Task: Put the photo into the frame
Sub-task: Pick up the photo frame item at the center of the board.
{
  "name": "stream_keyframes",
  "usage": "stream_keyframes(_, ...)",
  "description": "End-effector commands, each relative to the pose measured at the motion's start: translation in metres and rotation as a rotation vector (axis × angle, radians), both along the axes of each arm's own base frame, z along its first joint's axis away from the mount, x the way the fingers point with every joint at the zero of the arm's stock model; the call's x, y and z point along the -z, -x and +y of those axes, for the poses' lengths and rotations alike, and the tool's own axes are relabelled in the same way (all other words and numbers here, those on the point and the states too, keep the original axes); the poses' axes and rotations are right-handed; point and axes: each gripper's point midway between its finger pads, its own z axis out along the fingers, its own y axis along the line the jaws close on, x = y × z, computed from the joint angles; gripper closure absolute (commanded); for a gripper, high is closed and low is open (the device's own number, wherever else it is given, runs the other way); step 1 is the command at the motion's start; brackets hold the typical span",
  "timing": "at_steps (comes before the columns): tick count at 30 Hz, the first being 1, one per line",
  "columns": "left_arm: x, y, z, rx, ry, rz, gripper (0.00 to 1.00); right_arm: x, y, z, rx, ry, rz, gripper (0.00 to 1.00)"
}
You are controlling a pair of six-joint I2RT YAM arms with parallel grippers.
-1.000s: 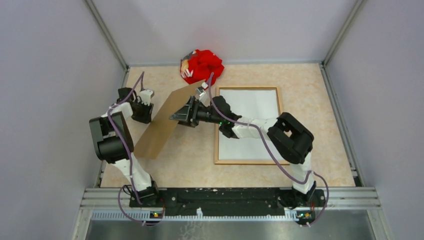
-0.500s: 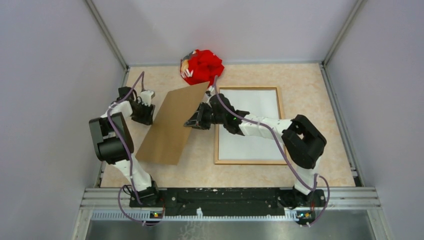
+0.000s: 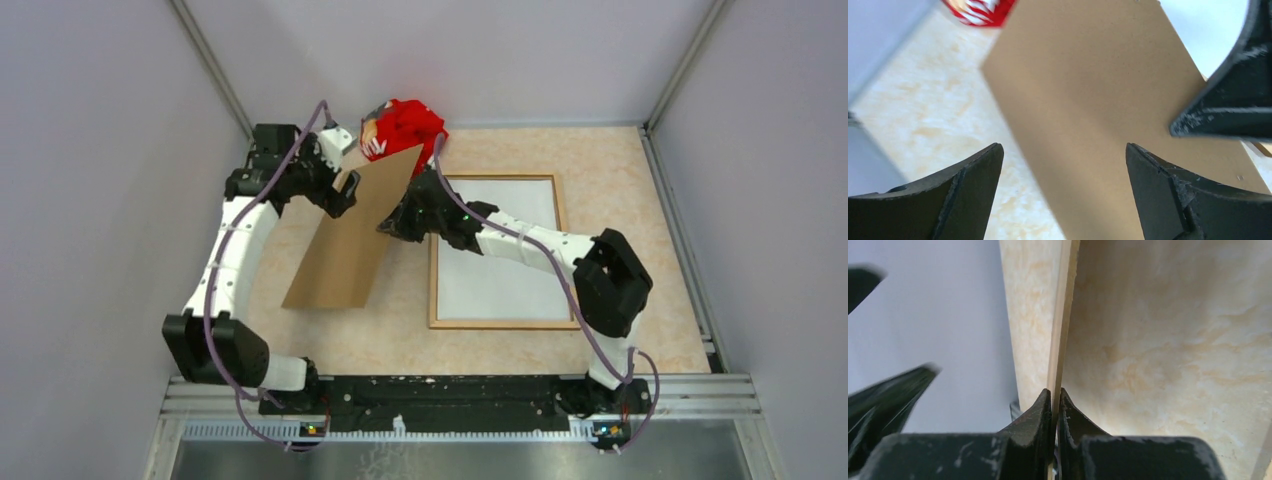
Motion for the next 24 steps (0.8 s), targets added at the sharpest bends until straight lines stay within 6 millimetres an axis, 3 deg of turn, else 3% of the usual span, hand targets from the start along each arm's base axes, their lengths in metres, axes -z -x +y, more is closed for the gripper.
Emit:
stream_keyframes(1,-0.075,0.022,0.008,0.005,-0.008,-0.150,0.02,-0.071,-0.036,-0.007,0.219,-0.006,-0.133,1.00)
stream_keyframes(5,-0.135,0.061,0.001,0.042,0.038,-0.220,0.02,-0.110,-0.042,0.011,0.285,-0.050,-0.155,1.00)
stream_keyframes(8,-0.152,0.107,-0.018,0.201,0.081,-0.230,0.01,-0.132,-0.039,0.031,0.301,-0.113,-0.156,1.00)
stream_keyframes(11,-0.144,0.132,-0.019,0.227,0.072,-0.189,0.01,-0.156,-0.032,0.041,0.318,-0.166,-0.174,1.00)
stream_keyframes(14,-0.122,0.140,-0.011,0.220,0.015,-0.132,0.01,-0.172,-0.032,0.041,0.347,-0.202,-0.188,1.00)
stream_keyframes(21,-0.108,0.146,-0.007,0.245,-0.061,-0.180,0.01,-0.183,-0.038,0.037,0.399,-0.236,-0.186,1.00)
stream_keyframes(24,-0.087,0.143,0.000,0.246,-0.127,-0.195,0.01,-0.184,-0.038,0.039,0.409,-0.251,-0.177,1.00)
